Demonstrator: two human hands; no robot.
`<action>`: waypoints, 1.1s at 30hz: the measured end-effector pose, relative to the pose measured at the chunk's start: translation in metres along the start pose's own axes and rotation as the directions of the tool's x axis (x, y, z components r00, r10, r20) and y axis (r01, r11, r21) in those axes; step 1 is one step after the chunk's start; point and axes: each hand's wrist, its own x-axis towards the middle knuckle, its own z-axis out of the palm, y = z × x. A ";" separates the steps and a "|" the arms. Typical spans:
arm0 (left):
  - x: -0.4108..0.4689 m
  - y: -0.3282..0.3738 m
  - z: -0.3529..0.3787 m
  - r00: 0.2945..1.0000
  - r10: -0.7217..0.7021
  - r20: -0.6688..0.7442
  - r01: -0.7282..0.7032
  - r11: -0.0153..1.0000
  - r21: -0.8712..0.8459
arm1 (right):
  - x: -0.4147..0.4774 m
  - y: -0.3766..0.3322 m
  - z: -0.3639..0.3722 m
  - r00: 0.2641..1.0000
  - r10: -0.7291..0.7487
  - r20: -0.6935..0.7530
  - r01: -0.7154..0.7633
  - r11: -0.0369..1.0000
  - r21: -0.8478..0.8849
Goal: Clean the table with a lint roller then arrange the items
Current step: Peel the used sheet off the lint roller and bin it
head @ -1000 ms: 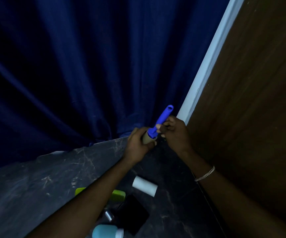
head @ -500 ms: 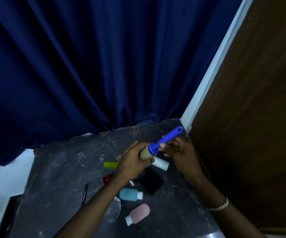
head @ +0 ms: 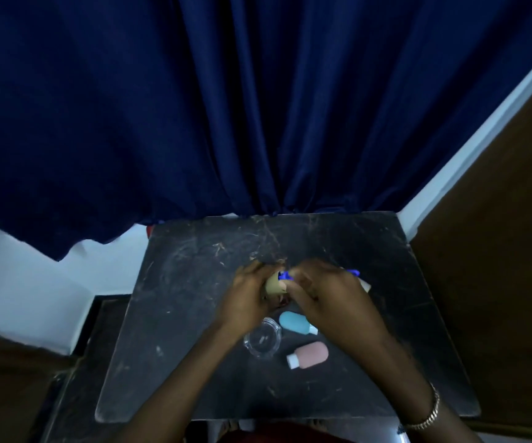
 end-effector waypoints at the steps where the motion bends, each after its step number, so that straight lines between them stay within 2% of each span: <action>1: -0.004 -0.003 -0.003 1.000 0.014 -0.009 -0.013 0.999 0.048 | 0.008 -0.005 0.004 0.998 -0.056 -0.013 0.056 0.997 -0.045; 3: -0.012 -0.008 -0.012 1.000 0.025 -0.012 -0.024 0.993 0.113 | 0.024 -0.012 0.013 0.992 -0.105 0.072 0.118 0.970 -0.214; 4: -0.016 -0.010 -0.017 1.000 0.021 -0.007 -0.020 0.992 0.128 | 0.031 -0.015 0.018 0.983 -0.063 0.175 0.112 0.951 -0.287; 6: -0.022 -0.014 -0.028 1.000 0.011 -0.014 -0.009 0.988 0.153 | 0.041 -0.018 0.027 0.920 0.103 0.379 0.036 0.938 -0.344; 8: -0.028 -0.020 -0.037 0.999 0.033 -0.043 -0.024 0.983 0.183 | 0.045 -0.018 0.041 0.859 0.190 0.475 -0.020 0.940 -0.339; 13: -0.041 -0.033 -0.054 0.995 0.064 -0.078 -0.037 0.951 0.306 | 0.050 -0.027 0.068 0.873 0.116 0.474 0.046 0.947 -0.317; 17: -0.050 -0.040 -0.064 0.991 0.087 -0.097 -0.039 0.907 0.419 | 0.057 -0.034 0.080 0.854 0.078 0.514 0.056 0.969 -0.240; 22: -0.063 -0.048 -0.073 0.984 0.097 -0.147 -0.020 0.891 0.453 | 0.064 -0.041 0.094 0.842 0.019 0.539 0.099 0.977 -0.189; 26: -0.080 -0.058 -0.097 0.967 0.033 -0.253 0.090 0.885 0.457 | 0.071 -0.042 0.095 0.832 0.008 0.555 0.081 0.988 -0.135; 30: -0.112 -0.098 -0.145 0.912 -0.067 -0.405 0.239 0.889 0.391 | 0.073 -0.028 0.079 0.854 -0.031 0.519 0.035 0.999 0.003; 33: -0.132 -0.119 -0.155 0.899 -0.155 -0.409 0.308 0.888 0.342 | 0.072 -0.021 0.084 0.864 -0.038 0.502 0.009 0.998 0.060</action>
